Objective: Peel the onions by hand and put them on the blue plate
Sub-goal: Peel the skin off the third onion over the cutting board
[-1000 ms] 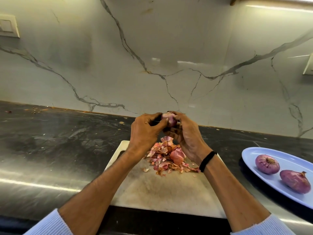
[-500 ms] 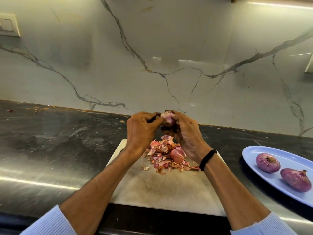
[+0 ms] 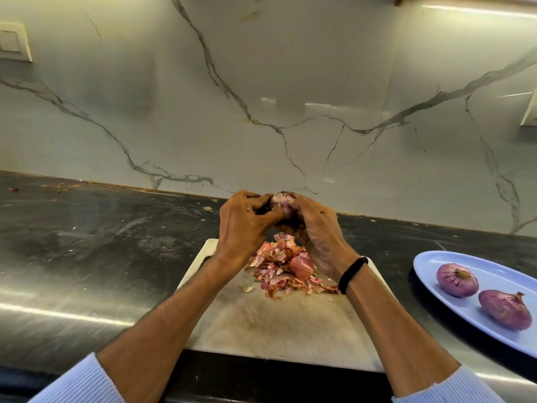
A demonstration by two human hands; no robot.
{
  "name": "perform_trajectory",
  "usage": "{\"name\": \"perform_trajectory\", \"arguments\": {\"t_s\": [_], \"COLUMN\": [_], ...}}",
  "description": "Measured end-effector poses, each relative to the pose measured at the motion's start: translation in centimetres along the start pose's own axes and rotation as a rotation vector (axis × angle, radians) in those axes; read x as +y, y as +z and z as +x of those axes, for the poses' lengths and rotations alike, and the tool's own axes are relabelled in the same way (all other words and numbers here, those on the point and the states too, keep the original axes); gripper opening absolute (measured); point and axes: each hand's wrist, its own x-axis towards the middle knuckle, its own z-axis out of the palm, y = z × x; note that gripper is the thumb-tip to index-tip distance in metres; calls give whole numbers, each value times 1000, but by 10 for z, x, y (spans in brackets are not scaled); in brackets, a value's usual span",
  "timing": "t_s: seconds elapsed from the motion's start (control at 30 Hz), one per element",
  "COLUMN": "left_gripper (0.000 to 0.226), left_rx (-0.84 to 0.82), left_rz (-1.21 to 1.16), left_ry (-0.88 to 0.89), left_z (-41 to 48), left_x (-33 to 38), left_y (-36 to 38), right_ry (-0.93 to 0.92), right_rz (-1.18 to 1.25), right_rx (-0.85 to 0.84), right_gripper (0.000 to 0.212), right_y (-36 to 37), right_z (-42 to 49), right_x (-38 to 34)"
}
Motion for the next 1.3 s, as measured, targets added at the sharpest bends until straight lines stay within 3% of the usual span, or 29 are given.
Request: {"name": "perform_trajectory", "arguments": {"t_s": [0.37, 0.5, 1.07, 1.3], "left_gripper": [38, 25, 23, 20], "left_rx": [32, 78, 29, -19], "left_rz": [130, 96, -142, -224], "left_ry": [98, 109, -48, -133], "left_z": [-7, -6, -7, -8], "left_x": [-2, 0, 11, 12], "left_y": [1, -1, -1, 1], "right_ry": [43, 39, 48, 1], "right_rz": [-33, 49, 142, 127], "right_rx": [26, 30, 128, 110], "right_gripper": [26, 16, 23, 15], "right_y": [-3, -4, -5, -3], "right_z": [3, 0, 7, 4], "right_x": [7, 3, 0, 0]}}
